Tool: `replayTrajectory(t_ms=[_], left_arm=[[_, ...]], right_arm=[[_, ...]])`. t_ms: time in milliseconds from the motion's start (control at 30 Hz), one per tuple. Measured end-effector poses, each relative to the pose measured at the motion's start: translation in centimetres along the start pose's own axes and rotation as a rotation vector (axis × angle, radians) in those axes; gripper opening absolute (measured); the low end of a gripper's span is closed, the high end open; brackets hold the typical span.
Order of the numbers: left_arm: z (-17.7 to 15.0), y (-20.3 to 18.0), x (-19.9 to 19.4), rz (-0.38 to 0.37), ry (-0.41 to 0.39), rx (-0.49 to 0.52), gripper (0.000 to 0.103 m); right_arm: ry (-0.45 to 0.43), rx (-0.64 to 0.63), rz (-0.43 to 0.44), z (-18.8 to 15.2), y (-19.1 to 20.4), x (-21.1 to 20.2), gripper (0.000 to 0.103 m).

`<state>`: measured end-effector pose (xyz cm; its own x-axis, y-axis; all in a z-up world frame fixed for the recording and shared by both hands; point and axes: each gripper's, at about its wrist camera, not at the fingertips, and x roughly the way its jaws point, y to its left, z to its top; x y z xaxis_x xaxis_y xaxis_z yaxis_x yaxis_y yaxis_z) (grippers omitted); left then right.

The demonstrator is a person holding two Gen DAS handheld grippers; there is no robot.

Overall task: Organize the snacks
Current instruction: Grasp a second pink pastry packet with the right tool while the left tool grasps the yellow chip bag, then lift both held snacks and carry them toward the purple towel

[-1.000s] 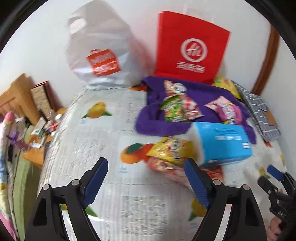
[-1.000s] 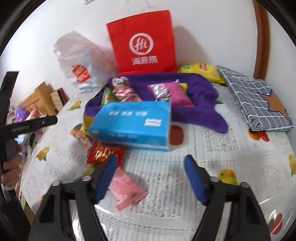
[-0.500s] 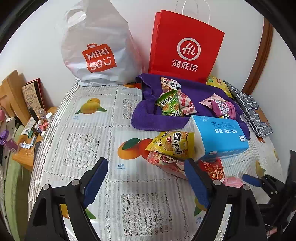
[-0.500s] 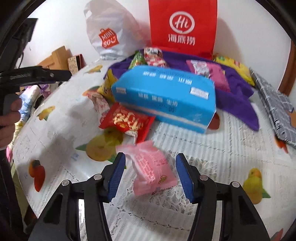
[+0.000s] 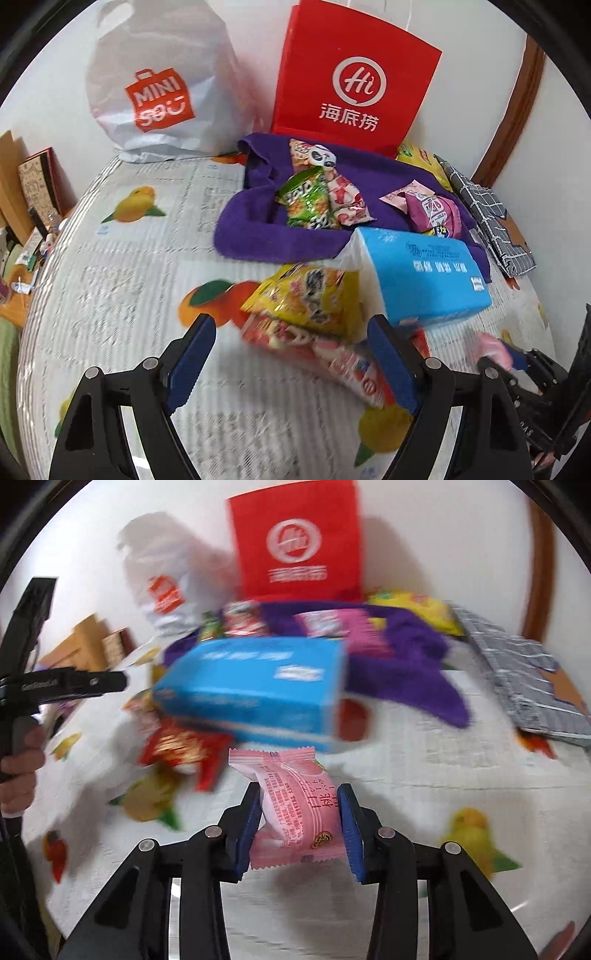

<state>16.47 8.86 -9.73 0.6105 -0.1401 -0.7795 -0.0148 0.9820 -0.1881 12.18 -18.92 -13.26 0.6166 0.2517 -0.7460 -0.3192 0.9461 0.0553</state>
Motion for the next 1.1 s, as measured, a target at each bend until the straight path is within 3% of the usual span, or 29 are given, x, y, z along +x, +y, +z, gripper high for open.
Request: replayTrajectory(t_ms=[167, 333, 533, 667, 800, 1100], left_arm=[[1.9, -0.8, 1.8, 0.018, 0.000, -0.005, 0.083], [2.5, -0.3, 4.4, 0.088, 0.029, -0.001, 0.083], [2.1, 0.5, 7.1, 0.078, 0.087, -0.015, 0.084], [1.8, 1.1, 7.2, 0.051, 0.067, -0.045, 0.084], [1.3, 0.9, 7.0, 0.027, 0.046, -0.031, 0.069], [0.7, 0.9, 5.8, 0.039, -0.006, -0.035, 0.065]], right_arm=[[-0.009, 0.075, -0.017, -0.1, -2.9, 0.1, 0.041], [-0.005, 0.106, -0.015, -0.2, -3.8, 0.8, 0.041], [-0.011, 0.126, 0.004, 0.1, -4.3, 1.1, 0.041], [-0.009, 0.125, 0.012, 0.4, -4.4, 1.5, 0.041], [0.010, 0.138, 0.005, 0.6, -4.5, 2.0, 0.041], [0.024, 0.169, -0.017, 0.4, -5.0, 2.2, 0.042]])
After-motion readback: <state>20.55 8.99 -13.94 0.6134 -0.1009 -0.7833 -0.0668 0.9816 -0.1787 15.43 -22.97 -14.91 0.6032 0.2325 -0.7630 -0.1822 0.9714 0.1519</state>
